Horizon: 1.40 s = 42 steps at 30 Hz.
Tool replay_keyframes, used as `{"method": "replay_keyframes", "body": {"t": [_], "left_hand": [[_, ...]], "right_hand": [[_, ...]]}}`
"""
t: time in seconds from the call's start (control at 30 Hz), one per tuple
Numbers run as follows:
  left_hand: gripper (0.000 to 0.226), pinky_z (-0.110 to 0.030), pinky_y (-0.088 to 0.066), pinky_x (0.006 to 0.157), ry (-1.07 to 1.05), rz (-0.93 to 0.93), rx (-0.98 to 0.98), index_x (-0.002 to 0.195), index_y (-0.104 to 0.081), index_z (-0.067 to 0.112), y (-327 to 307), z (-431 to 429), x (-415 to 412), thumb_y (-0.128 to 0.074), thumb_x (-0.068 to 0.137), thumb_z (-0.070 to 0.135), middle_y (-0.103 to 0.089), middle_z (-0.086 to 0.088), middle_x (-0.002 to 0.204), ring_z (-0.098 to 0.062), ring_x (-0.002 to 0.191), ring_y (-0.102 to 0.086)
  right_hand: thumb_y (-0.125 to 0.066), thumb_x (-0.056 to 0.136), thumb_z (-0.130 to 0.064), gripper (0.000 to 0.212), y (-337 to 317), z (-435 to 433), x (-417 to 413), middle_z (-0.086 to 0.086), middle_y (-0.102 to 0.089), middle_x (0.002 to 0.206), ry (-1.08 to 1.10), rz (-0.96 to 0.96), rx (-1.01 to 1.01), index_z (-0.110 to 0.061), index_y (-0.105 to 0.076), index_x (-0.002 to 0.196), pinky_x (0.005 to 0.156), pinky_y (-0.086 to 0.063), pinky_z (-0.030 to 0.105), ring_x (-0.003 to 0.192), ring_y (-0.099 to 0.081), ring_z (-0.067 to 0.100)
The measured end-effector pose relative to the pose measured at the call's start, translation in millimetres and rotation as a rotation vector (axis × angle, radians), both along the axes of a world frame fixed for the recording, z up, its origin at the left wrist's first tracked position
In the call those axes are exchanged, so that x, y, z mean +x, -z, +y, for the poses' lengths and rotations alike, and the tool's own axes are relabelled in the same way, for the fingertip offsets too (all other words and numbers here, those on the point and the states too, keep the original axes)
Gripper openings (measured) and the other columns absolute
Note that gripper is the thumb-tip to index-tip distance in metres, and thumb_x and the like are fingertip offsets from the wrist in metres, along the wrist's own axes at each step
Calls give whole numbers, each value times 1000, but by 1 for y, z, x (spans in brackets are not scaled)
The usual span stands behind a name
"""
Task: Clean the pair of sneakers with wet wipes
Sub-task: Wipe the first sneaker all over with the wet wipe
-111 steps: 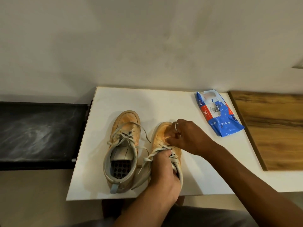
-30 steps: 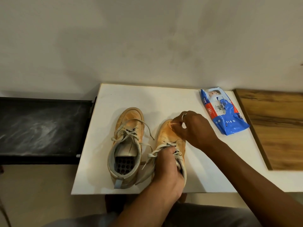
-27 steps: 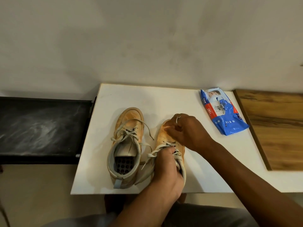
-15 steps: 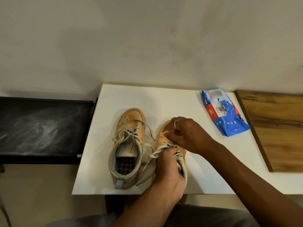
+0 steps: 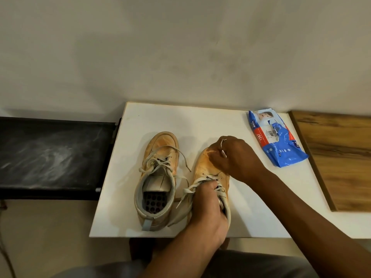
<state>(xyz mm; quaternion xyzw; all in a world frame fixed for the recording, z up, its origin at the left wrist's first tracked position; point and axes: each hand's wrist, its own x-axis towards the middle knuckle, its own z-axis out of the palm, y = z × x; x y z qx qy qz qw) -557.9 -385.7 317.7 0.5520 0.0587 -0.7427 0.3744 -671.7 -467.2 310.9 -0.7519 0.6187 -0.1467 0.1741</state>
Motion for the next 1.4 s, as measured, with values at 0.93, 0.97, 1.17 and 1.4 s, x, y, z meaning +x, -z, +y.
{"method": "replay_keyframes", "body": {"t": [0.93,0.97,1.17,1.4], "left_hand": [[18,-45,-52,94,-3,9,-5,106,-64,12,-3,0,1,-58,91,21,-68,-16,101,-30,93,-66],[17,-44,-52,94,-2,14,-4,105,-64,12,-3,0,1,-58,91,21,-68,-16,99,-30,92,-65],[25,-48,-47,100,-9,26,-1,114,-61,11,-1,-1,0,-57,91,21,-66,-15,112,-32,103,-63],[21,-48,-51,95,19,1,2,108,-62,14,0,0,0,-60,90,25,-68,-16,104,-32,96,-65]], "right_hand": [[-55,94,-42,33,2,4,-7,1,-65,102,-176,46,18,-14,-71,104,75,-54,32,90,-61,13],[-55,94,-44,35,5,6,-6,1,-66,104,-208,52,44,-15,-71,105,76,-55,32,91,-61,14],[-60,93,-37,25,3,1,-13,-1,-65,95,-62,42,-84,-16,-70,100,63,-47,23,79,-55,9],[-58,93,-40,30,5,2,-10,-1,-64,97,-32,56,-61,-13,-70,99,68,-50,26,82,-58,12]]}}
